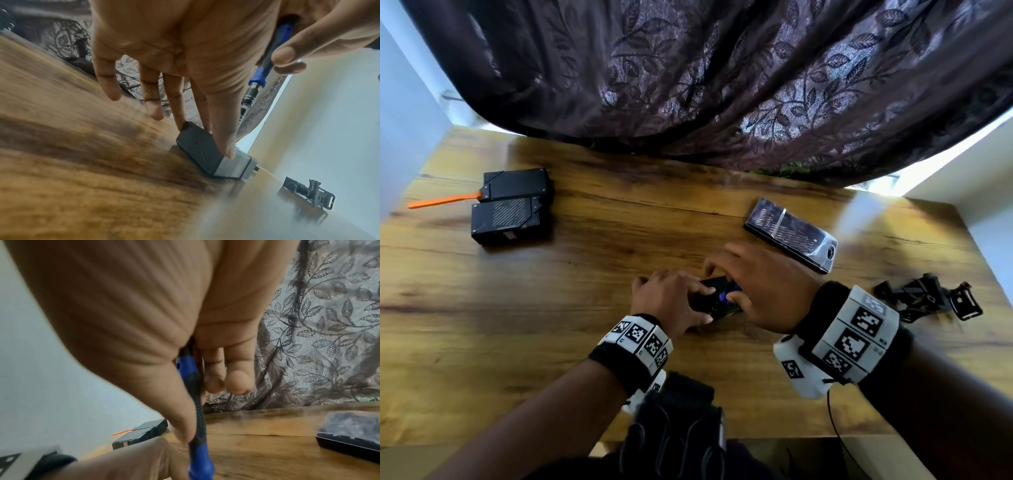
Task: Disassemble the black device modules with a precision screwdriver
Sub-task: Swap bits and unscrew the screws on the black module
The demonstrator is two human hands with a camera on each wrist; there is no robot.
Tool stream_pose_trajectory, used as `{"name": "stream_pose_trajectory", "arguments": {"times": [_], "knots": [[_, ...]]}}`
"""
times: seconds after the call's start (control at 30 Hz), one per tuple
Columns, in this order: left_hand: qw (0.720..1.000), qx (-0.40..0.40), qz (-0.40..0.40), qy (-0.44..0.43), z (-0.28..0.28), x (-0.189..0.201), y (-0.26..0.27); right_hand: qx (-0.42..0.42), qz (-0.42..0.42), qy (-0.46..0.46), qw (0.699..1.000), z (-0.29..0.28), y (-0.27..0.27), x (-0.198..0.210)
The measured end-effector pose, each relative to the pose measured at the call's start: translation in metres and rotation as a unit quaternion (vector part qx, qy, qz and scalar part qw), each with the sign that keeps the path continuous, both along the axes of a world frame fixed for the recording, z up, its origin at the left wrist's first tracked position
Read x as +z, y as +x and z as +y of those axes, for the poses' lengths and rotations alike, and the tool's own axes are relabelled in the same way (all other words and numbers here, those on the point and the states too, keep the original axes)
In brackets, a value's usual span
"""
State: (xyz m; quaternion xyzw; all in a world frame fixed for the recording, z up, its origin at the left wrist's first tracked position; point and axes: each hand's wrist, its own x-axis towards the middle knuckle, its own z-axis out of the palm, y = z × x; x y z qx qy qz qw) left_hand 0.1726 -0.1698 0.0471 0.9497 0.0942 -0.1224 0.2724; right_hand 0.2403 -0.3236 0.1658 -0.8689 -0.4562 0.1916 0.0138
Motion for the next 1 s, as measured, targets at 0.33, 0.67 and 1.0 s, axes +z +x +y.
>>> {"name": "stream_pose_trajectory", "arguments": {"times": [0.33, 0.67, 1.0], "knots": [[1.000, 0.006, 0.004, 0.000, -0.002, 0.003, 0.002, -0.021, -0.058, -0.039, 0.997, 0.008, -0.005, 0.002], [1.000, 0.003, 0.003, -0.008, -0.002, 0.000, -0.001, -0.033, -0.021, -0.042, 0.998, 0.003, -0.005, 0.005], [1.000, 0.009, -0.002, -0.012, -0.002, -0.004, 0.000, 0.037, -0.013, -0.046, 0.998, -0.001, 0.001, 0.003]]}}
